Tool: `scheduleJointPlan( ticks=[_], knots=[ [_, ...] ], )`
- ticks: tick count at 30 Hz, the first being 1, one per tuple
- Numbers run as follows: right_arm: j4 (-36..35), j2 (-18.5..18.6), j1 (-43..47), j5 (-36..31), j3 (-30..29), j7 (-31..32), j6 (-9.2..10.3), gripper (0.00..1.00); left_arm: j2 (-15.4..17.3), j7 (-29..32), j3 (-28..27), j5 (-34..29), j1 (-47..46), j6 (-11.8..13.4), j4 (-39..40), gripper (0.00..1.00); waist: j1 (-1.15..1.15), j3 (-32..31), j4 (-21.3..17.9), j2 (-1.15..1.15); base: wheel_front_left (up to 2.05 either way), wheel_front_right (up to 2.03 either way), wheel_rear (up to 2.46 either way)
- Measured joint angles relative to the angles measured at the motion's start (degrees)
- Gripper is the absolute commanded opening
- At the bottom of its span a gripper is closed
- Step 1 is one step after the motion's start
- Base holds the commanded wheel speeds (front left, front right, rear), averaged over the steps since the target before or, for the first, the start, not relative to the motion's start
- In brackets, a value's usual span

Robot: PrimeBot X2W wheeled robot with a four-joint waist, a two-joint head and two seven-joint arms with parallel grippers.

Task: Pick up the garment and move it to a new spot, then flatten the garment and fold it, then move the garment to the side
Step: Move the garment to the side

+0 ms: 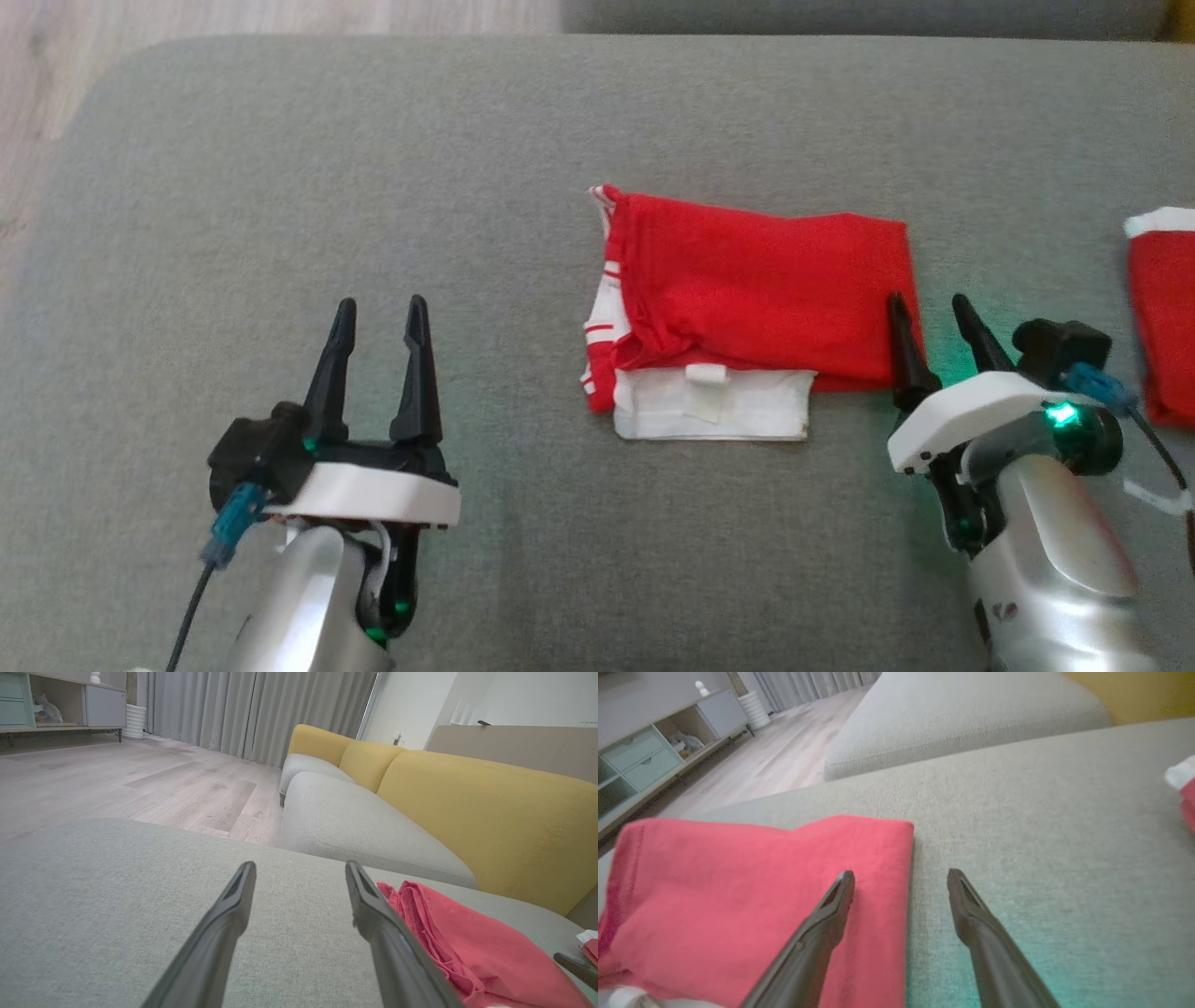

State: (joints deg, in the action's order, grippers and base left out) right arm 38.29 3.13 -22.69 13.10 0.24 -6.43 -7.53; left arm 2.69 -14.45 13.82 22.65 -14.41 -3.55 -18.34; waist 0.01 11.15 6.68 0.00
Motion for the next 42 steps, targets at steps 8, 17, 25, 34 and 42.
scheduleJointPlan(
  ticks=[8, 17, 25, 34, 42],
  knots=[
    [9.15, 0.33, -4.61, 3.05, 3.37, 2.71, 0.00, 1.00, -0.08, 0.00, 1.02, 0.64, -1.38, 0.09, -0.10, 1.00, 0.00, 1.00, 2.69, 0.00, 0.00, 0.00, 0.00],
    [14.26, 0.38, -6.09, -1.30, 4.90, -0.55, 0.00, 0.00, -0.09, 0.00, 1.42, 0.63, -1.28, 0.63, -0.70, 1.00, 0.00, -1.02, 2.85, 0.00, 0.00, 0.00, 0.00],
    [14.59, 0.53, -6.04, -11.17, 4.76, -2.70, 0.00, 0.00, -0.08, 0.00, 3.01, 0.42, 0.60, 1.62, -0.64, 1.00, -0.01, -5.39, 0.46, 0.00, 0.00, 0.00, 0.00],
    [5.54, 6.92, -5.25, -15.26, 9.60, 1.41, 0.00, 0.00, -0.03, -0.01, 8.13, 2.14, 1.95, 3.18, 0.67, 1.00, -0.02, -8.15, -4.65, 0.00, 0.00, 0.00, 0.00],
    [-3.69, 21.26, -5.01, -13.52, 11.21, 8.28, 0.00, 0.00, -0.02, -0.01, 10.09, 2.16, -0.90, 3.64, 1.49, 1.00, 0.00, -4.36, -8.48, 0.00, 0.00, 0.00, 0.00]
  ],
)
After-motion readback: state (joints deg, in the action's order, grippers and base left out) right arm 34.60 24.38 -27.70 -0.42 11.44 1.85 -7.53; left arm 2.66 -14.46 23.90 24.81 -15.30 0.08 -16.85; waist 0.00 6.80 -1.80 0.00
